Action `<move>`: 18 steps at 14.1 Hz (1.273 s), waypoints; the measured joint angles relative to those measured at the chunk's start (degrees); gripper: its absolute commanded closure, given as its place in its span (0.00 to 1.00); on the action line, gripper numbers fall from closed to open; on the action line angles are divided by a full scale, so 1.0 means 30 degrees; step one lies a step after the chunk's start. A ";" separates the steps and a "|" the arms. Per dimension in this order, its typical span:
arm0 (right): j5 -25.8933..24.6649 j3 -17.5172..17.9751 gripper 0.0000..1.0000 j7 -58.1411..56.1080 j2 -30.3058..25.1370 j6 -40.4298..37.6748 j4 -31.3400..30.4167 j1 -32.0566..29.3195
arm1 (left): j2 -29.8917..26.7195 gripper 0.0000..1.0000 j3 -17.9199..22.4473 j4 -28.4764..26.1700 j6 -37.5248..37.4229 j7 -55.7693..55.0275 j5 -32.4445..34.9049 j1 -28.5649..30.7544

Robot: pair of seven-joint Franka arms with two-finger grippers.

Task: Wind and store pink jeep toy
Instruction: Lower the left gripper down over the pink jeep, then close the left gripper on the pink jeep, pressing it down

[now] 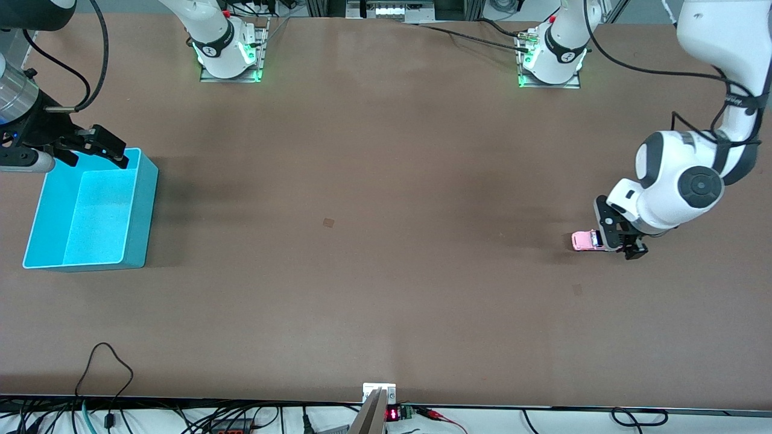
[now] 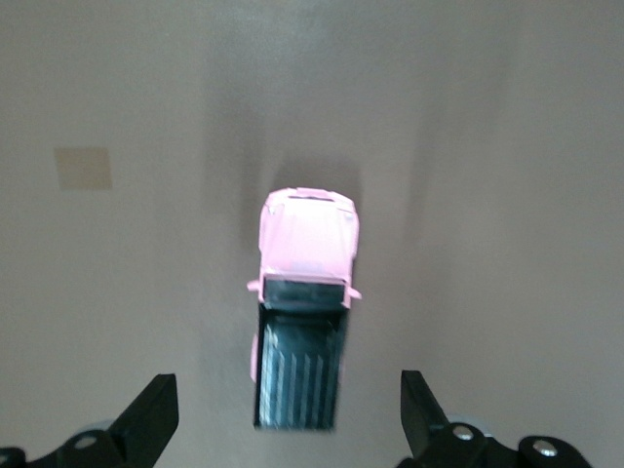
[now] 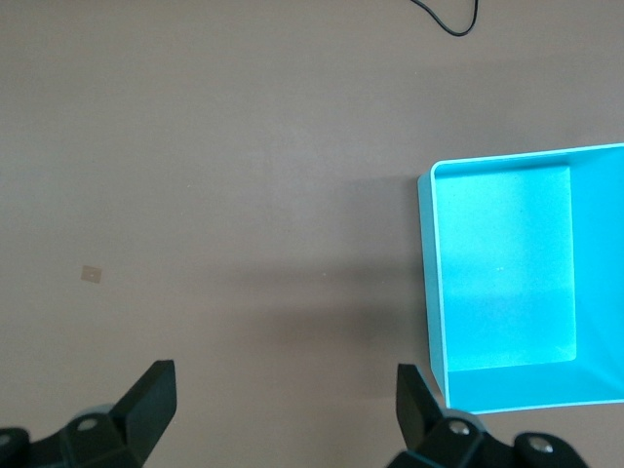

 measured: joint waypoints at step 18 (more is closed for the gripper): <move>0.0000 -0.0004 0.00 -0.0007 0.0004 -0.0020 -0.0063 -0.0004 | 0.1385 0.88 -0.0073 -0.0259 0.1792 0.2456 0.0001 0.0365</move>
